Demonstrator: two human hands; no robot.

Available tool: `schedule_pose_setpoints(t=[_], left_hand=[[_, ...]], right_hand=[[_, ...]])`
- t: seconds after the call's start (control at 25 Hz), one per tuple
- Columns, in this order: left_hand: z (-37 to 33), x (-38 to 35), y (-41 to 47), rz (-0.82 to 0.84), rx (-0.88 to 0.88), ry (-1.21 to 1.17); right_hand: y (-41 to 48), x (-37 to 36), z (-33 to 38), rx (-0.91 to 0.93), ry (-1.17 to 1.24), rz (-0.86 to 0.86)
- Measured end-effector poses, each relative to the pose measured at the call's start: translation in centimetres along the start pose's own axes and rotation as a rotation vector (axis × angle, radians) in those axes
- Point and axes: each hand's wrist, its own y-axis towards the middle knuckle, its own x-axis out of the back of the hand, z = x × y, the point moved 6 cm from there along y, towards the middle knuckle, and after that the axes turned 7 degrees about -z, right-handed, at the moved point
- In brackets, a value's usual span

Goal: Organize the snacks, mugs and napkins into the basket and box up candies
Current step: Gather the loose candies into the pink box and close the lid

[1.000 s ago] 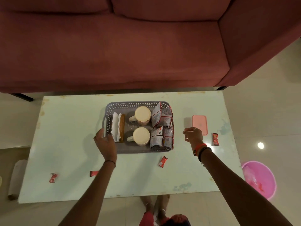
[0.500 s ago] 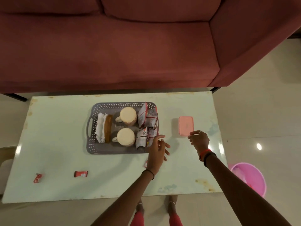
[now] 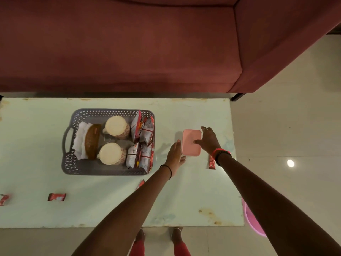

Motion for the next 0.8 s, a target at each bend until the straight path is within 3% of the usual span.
schedule_pose_setpoints(t=[0.44,0.8], left_hand=[[1.2,-0.3,1.4,-0.024,0.056,-0.072],[1.2,-0.6,1.8,-0.117,0.054,-0.133]], right_hand=[[1.3,-0.5,0.9,0.174,-0.189,0.077],[2.1,-0.6,1.7,0.151,-0.279,0.077]])
